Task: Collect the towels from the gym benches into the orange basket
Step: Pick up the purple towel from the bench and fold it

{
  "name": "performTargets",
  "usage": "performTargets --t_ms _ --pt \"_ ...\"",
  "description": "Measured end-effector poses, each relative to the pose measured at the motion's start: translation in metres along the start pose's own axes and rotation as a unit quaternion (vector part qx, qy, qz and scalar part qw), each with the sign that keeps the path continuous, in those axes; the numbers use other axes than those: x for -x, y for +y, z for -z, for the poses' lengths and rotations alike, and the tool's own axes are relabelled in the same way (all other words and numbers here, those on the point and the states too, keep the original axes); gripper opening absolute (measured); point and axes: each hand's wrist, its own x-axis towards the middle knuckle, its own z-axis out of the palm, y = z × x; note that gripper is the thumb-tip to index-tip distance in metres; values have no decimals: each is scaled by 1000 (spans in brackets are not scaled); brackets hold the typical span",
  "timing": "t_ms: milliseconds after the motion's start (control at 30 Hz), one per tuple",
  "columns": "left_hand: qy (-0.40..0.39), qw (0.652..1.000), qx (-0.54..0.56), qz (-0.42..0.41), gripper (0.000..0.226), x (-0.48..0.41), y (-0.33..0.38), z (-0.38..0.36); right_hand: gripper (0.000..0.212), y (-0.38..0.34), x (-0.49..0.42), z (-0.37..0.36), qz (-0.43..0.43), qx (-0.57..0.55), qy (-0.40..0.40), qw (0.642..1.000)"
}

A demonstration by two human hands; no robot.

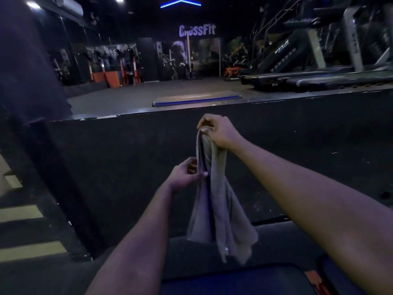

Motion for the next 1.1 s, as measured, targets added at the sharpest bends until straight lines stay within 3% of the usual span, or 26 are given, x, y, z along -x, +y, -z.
performTargets --t_ms 167,233,367,467,533,600,700,833,900,967,1033,1100 --pt "90 979 -175 58 23 4 -19 11 18 23 4 27 -20 -11 144 989" --pt "124 966 -203 103 20 14 -29 23 16 44 12 36 -63 13 151 986" --pt "199 935 -239 170 28 31 -52 61 11 86 34 46 -133 73 12 988" --pt "248 922 -242 172 28 29 -58 89 19 102 51 38 -188 96 -133 968" --pt "285 916 -230 167 24 30 -60 102 15 111 60 27 -207 115 -173 956" --pt "324 910 -202 164 18 32 -63 110 10 123 68 18 -223 127 -120 959" --pt "377 905 -147 130 13 37 -67 110 19 131 77 10 -259 91 86 958" --pt "488 864 -115 53 13 40 -53 96 11 117 73 1 -275 17 276 921" --pt "525 840 -120 60 13 37 -39 91 4 104 63 0 -306 51 306 900" --pt "520 837 -125 113 11 31 -21 86 17 87 50 -2 -380 96 292 872" --pt "483 848 -90 198 20 22 -2 82 30 73 38 -10 -446 92 252 854" --pt "413 871 -79 254 31 11 14 78 30 57 28 -19 -457 63 197 865"
